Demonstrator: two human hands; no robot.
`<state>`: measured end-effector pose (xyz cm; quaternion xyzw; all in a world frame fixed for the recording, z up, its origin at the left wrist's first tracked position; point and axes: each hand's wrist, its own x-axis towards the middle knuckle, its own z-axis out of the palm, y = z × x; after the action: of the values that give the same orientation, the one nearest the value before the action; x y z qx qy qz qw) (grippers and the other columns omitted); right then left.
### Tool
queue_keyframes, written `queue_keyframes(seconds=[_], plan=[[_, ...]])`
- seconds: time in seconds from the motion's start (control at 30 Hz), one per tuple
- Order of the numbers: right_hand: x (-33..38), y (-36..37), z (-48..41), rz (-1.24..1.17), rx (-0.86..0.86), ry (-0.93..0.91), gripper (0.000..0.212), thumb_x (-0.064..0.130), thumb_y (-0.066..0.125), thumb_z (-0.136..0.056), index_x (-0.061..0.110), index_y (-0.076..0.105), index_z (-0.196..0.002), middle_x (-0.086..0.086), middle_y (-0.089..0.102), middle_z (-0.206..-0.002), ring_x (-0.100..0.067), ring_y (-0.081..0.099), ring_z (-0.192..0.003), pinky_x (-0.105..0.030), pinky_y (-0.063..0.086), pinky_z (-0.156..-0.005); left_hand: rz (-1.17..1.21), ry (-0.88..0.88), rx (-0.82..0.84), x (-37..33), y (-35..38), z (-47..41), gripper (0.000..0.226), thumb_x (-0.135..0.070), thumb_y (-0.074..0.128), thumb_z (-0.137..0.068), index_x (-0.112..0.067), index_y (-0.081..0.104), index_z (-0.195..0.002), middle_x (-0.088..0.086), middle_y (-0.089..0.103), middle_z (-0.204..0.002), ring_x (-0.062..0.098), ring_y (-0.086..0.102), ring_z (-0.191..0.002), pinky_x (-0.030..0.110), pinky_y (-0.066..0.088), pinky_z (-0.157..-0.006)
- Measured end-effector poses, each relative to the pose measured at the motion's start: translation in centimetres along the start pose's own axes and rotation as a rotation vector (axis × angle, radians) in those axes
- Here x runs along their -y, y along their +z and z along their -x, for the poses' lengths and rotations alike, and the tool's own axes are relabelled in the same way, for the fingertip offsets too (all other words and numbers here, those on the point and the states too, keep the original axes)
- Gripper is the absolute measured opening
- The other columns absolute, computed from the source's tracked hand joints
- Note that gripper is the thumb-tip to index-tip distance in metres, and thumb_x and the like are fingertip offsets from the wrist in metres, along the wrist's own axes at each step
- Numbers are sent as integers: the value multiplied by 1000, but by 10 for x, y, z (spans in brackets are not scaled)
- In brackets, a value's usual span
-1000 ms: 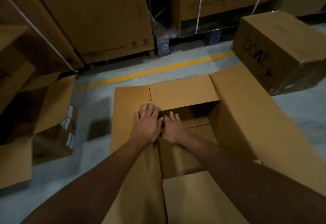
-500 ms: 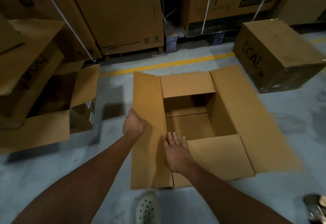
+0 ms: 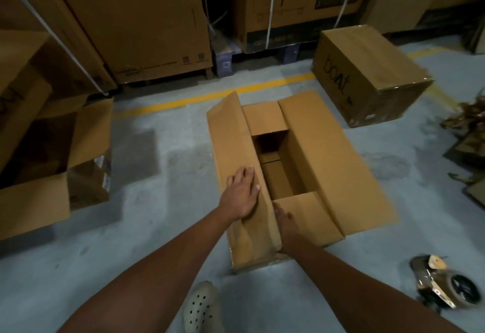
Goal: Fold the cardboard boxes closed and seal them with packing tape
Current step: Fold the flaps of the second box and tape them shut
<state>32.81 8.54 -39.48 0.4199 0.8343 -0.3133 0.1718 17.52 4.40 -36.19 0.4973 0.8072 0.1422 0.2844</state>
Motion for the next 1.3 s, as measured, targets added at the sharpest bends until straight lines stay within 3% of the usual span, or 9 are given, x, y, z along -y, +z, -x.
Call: queue_keyframes(seconds=[0.17, 0.3, 0.37, 0.53, 0.7, 0.8, 0.87, 1.2, 1.3], plan=[[-20, -6, -13, -88, -146, -34, 38, 29, 48, -100, 17, 54, -136, -6, 51, -139, -26, 43, -129, -37, 35, -108, -89, -110, -15, 5, 28, -13, 69, -62, 29, -99, -38, 0, -157, 0, -10, -166, 38, -8, -150, 67, 10, -115], [-40, -7, -24, -421, -358, -63, 21, 19, 54, -94, 15, 74, -101, 0, 72, -96, -11, 65, -87, -23, 49, -80, 128, -451, -37, 17, 46, -19, 122, -82, 60, -70, -32, -11, -156, 5, -28, -162, 46, -11, -148, 72, 17, -110], [-41, -12, -27, -446, -390, -86, 22, 19, 53, -97, 12, 72, -103, -2, 71, -97, -10, 63, -84, -25, 48, -77, 53, -462, -64, 15, 55, -21, 131, -82, 67, -62, -29, -8, -155, 8, -28, -161, 48, 0, -147, 67, 26, -108], [-45, -31, -39, -175, -410, 46, 39, 26, 63, -92, 18, 59, -130, -3, 58, -132, -21, 52, -122, -33, 40, -103, -44, -333, -203, 15, 61, -21, 120, -85, 67, -59, -34, 11, -153, 10, -16, -162, 49, 21, -139, 59, 34, -106], [-78, -63, -37, 33, -404, 129, 34, 31, 51, -97, 21, 58, -129, -11, 41, -147, -31, 30, -138, -46, 32, -111, -95, -149, -112, 12, 59, -30, 104, -78, 67, -68, -39, 20, -153, 6, -13, -164, 50, 3, -145, 64, 22, -116], [-93, -77, -29, 153, -403, 269, 39, 23, 49, -94, 20, 53, -132, -13, 23, -157, -40, 10, -146, -58, 21, -113, -299, 18, -113, 0, 66, -37, 90, -81, 43, -82, -33, 17, -155, 9, -16, -165, 43, -14, -149, 65, 0, -116], [-104, -84, -27, 160, -415, 369, 45, 20, 49, -91, 19, 48, -136, -15, 15, -160, -42, 3, -147, -63, 14, -113, -287, 49, -97, -21, 77, -39, 93, -80, 29, -87, -24, 7, -158, 8, -17, -165, 36, -19, -149, 64, -5, -117], [-170, -111, -5, -107, -444, 688, 79, 51, 65, -82, 19, 27, -143, -18, 6, -161, -48, 5, -146, -70, 11, -111, -126, -82, -279, -80, 80, -56, 72, -52, 34, -102, -14, 12, -158, 14, 1, -165, 35, -3, -152, 64, 5, -118], [-183, -122, 3, -182, -415, 754, 99, 55, 70, -77, 19, 13, -149, -19, 24, -154, -46, 24, -140, -69, 17, -109, -103, -139, -260, -88, 79, -57, 71, -51, 36, -102, -14, 15, -157, 14, 7, -164, 39, 4, -150, 65, 13, -117]])
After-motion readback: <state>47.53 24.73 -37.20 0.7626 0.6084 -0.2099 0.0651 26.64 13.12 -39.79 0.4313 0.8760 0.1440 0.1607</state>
